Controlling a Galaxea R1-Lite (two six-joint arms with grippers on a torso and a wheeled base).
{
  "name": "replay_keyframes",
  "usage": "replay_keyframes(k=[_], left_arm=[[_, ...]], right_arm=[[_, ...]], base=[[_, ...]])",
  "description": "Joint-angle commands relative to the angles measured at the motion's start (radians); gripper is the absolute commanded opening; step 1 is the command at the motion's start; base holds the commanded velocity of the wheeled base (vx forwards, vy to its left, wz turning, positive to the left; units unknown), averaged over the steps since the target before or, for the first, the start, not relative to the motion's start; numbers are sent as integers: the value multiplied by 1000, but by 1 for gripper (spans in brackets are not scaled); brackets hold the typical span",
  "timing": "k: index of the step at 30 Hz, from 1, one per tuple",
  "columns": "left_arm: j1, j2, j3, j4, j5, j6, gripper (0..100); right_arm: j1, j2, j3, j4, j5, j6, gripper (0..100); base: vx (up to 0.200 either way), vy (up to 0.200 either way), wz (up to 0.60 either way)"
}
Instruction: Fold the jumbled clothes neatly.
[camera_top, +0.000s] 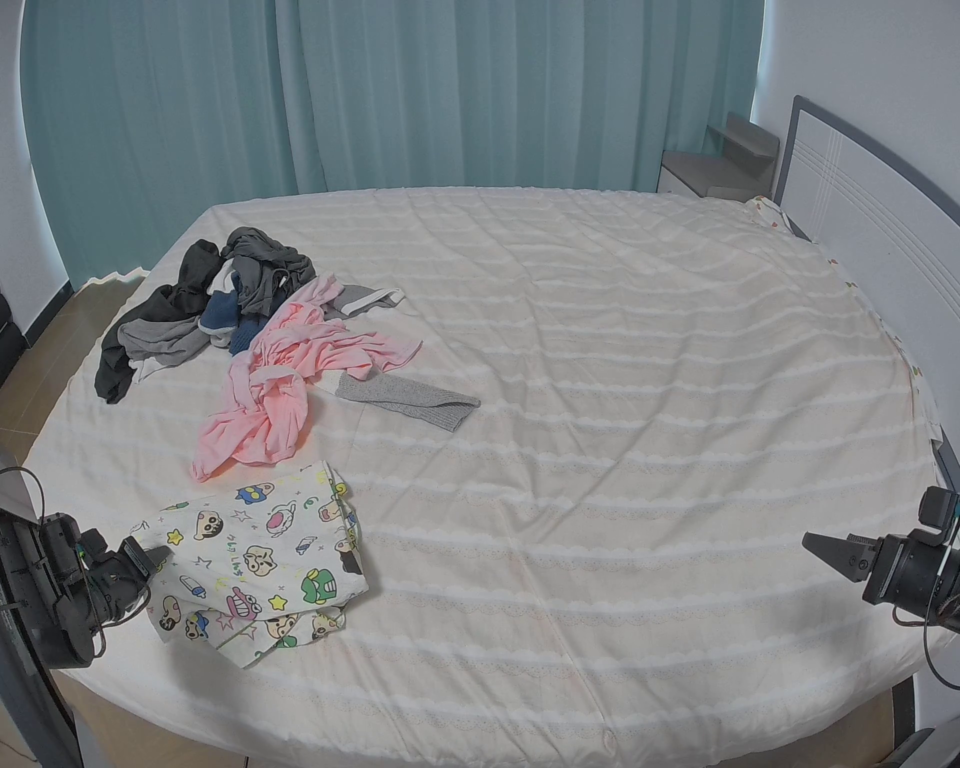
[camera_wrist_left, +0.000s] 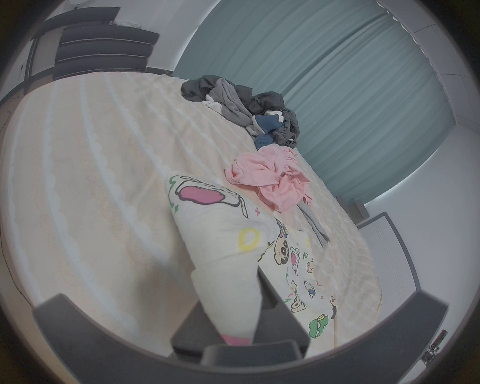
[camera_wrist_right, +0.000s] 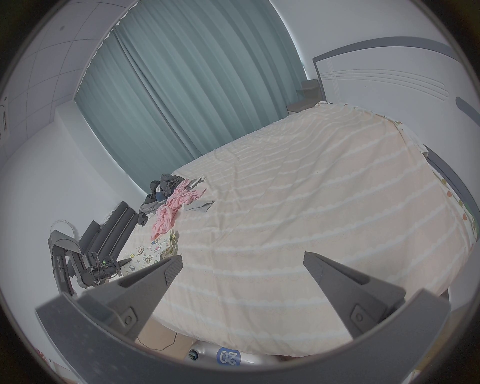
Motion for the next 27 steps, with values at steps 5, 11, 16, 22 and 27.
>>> replay_keyframes(k=[5,11,16,22,27], left_arm=[[20,25,-19,-18,5,-1,0],[20,25,-19,-18,7,-1,0],[20,23,-14,-18,5,-1,0],[22,45,-11,-18,2,0,100],[23,51,11,-18,38,8,100]], right_arm=[[0,0,7,-2,0,-2,100],[-1,0,7,-2,0,-2,100],[-1,0,7,-2,0,-2,100],[-1,0,7,-2,0,-2,100],[-1,-5,6,-3,0,-2,100]], base=[[0,0,0],[0,0,0],[0,0,0],[0,0,0],[0,0,0]])
